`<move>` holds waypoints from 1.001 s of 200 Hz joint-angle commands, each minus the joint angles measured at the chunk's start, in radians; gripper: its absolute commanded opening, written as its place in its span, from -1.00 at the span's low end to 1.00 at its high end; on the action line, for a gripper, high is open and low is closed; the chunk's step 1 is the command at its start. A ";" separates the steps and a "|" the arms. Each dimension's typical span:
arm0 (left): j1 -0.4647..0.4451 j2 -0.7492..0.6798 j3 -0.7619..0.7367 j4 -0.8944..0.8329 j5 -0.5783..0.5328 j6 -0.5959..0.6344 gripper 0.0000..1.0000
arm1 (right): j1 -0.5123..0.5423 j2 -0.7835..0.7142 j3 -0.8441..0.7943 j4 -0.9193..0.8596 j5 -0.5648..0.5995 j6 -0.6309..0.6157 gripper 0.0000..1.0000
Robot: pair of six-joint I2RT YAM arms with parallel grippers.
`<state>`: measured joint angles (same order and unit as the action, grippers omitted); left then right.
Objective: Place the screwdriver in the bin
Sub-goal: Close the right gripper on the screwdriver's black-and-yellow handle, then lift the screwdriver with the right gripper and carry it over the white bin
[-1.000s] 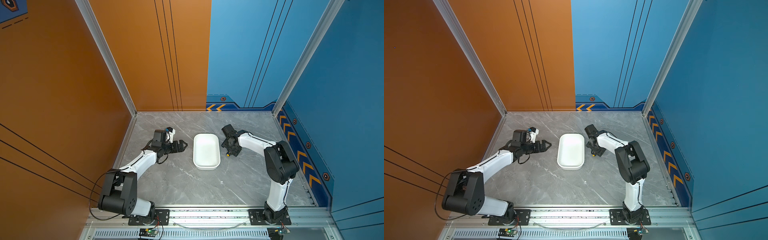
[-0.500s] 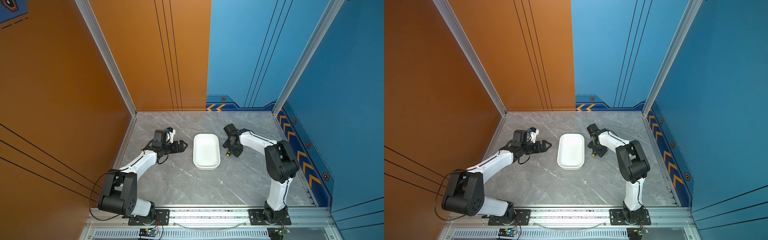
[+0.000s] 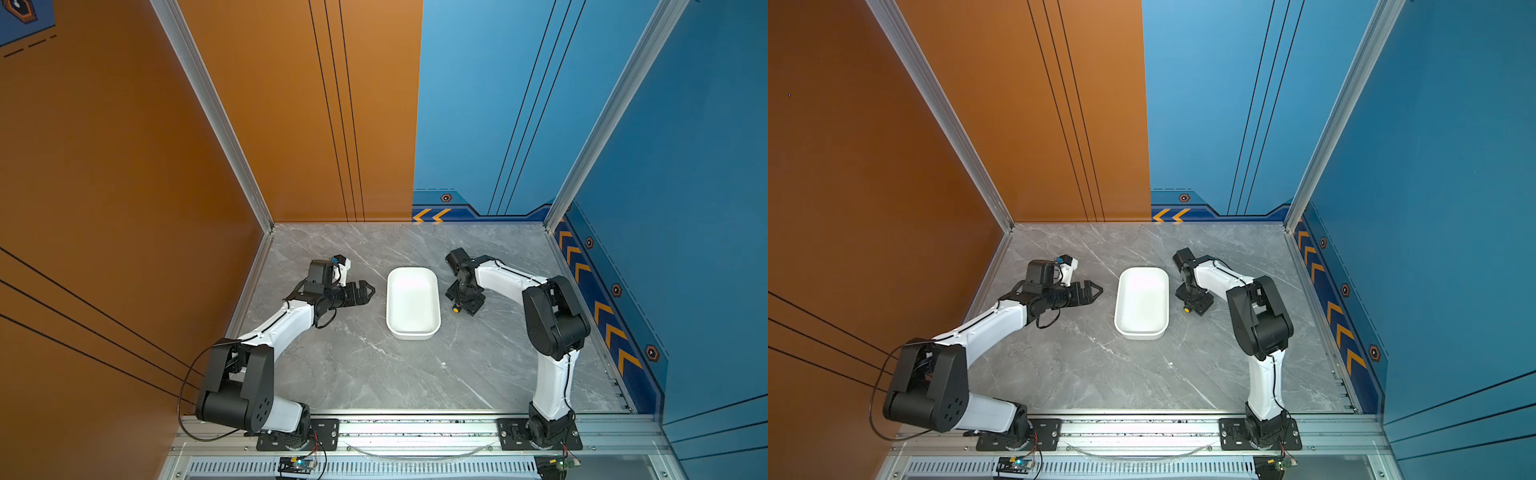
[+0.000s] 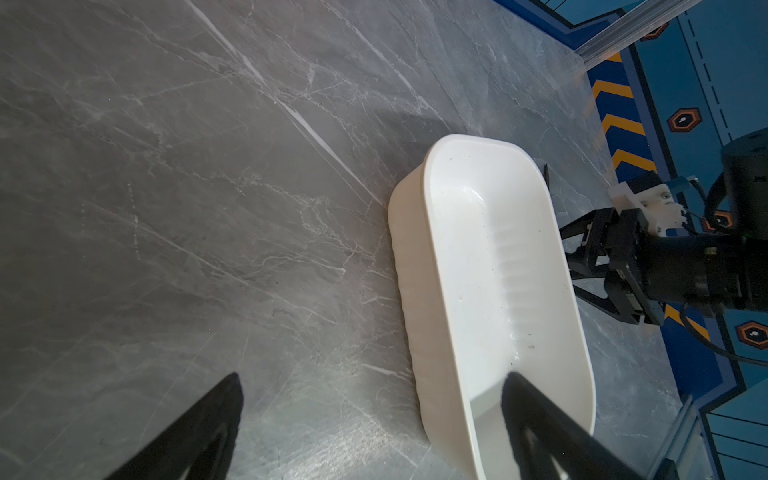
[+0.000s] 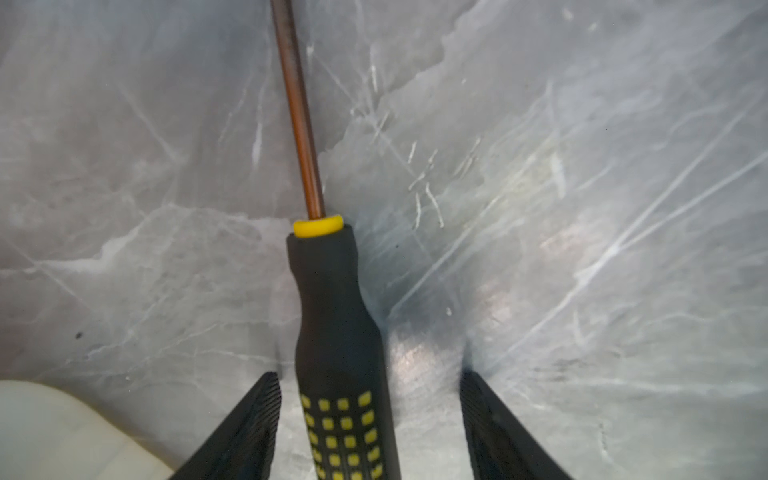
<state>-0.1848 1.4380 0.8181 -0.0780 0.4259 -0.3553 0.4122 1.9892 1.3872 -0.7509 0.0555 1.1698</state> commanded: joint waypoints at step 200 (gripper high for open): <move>-0.013 -0.026 0.007 -0.044 -0.012 0.027 0.96 | -0.006 -0.107 0.020 -0.082 0.012 -0.163 -1.00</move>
<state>-0.1905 1.4380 0.8181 -0.0841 0.4255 -0.3550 0.4118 1.9766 1.3891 -0.7578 0.0479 1.1137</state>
